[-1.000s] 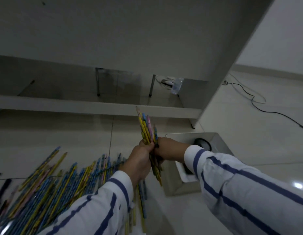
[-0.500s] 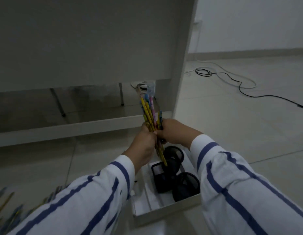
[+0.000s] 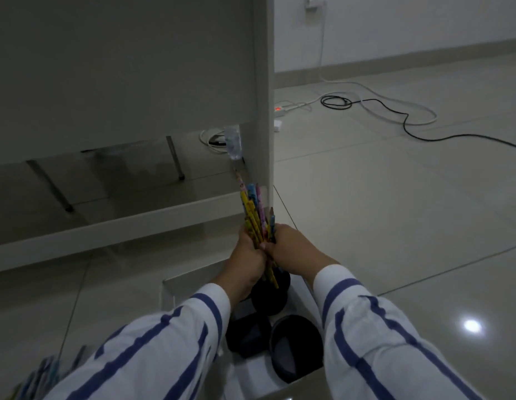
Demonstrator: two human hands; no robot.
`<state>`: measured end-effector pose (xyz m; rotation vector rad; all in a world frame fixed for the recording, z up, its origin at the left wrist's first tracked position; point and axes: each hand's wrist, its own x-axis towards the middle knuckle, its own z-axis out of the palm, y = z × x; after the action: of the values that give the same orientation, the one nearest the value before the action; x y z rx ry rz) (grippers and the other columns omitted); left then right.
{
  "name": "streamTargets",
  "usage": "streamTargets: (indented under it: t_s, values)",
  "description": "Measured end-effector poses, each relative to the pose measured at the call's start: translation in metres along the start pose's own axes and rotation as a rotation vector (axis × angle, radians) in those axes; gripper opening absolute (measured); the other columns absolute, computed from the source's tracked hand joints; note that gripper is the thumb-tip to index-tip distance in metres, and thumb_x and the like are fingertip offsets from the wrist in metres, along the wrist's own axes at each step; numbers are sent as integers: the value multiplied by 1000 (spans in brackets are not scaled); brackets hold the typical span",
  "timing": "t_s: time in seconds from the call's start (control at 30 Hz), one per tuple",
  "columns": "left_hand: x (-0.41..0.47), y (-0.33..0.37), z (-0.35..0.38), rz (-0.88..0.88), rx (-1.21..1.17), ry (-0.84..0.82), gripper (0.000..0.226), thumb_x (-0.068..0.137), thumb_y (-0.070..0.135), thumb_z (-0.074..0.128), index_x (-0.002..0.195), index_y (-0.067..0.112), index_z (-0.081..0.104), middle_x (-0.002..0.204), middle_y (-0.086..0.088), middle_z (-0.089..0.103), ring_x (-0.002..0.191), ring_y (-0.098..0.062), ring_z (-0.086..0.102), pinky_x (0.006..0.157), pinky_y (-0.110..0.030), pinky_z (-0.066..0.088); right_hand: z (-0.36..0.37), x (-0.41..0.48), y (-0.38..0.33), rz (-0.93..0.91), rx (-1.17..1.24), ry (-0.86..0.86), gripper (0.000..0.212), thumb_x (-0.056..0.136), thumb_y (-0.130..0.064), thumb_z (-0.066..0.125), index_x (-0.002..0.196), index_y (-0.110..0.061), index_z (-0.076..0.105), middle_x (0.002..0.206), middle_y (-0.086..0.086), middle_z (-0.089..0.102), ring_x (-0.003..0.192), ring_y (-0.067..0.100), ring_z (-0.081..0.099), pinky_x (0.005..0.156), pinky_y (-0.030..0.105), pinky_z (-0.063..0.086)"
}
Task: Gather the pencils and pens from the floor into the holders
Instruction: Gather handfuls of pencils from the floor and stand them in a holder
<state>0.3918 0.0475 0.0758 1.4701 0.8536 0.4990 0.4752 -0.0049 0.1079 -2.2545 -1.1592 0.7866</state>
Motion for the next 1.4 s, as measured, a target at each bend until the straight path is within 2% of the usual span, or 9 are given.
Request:
streamTargets:
  t_s: [0.23,0.37,0.47,0.6,0.73,0.9,1.07,1.23,1.4]
  values:
    - [7,-20,7,33,137,20,55,85,-12,50,133,10,38,113,-4,56,110,-18,54,89,-26,41,15,4,23,44,69,14,34,89,-27,61,119,-12,60,117,12,65,108,27,60,87,26,45]
    - [4,-29,10,32,99,54,48,84,-15,50,118,18,45,106,0,59,105,-18,55,86,-22,43,19,4,31,90,134,0,32,89,-25,61,115,-7,63,112,14,66,103,26,62,74,20,39]
    - [1,-34,9,44,94,77,48,83,-15,51,110,25,45,102,2,60,104,-19,57,88,-25,46,22,3,33,102,155,-11,31,89,-22,61,116,-7,63,111,13,67,103,25,62,76,21,41]
    - [0,-37,7,18,114,81,54,80,-15,53,118,22,47,104,0,61,106,-19,58,91,-29,45,34,3,36,100,171,-28,32,88,-17,59,120,-16,61,115,9,67,108,25,62,92,28,47]
    - [-1,-33,5,-35,64,91,61,80,-16,56,130,16,45,105,-1,59,103,-16,56,86,-26,44,45,0,37,82,190,-23,34,89,-6,51,120,-20,56,113,10,67,108,26,61,86,23,42]
    - [-5,-31,3,-66,15,107,58,77,-24,47,114,21,49,99,-7,62,102,-25,59,94,-41,47,50,-2,35,64,219,-17,37,91,-8,47,125,-21,53,115,11,66,109,27,60,87,25,43]
    - [-8,-33,3,-72,-17,131,60,76,-26,43,111,23,49,98,-6,62,99,-24,59,90,-38,48,55,-4,33,55,245,-2,37,91,-9,48,126,-23,50,114,10,65,109,27,60,90,28,45]
    - [-13,-33,-1,-74,-50,127,60,78,-27,40,114,19,50,93,-2,62,85,-15,59,68,-22,49,56,-7,32,34,210,-2,36,92,-11,48,127,-19,47,113,13,64,107,28,59,78,22,37]
    - [-16,-31,-4,-84,-76,139,72,77,-27,38,132,19,46,115,-7,58,104,-19,55,84,-28,48,57,-8,32,6,189,-6,34,90,-11,51,124,-17,46,110,12,65,105,28,61,77,22,38]
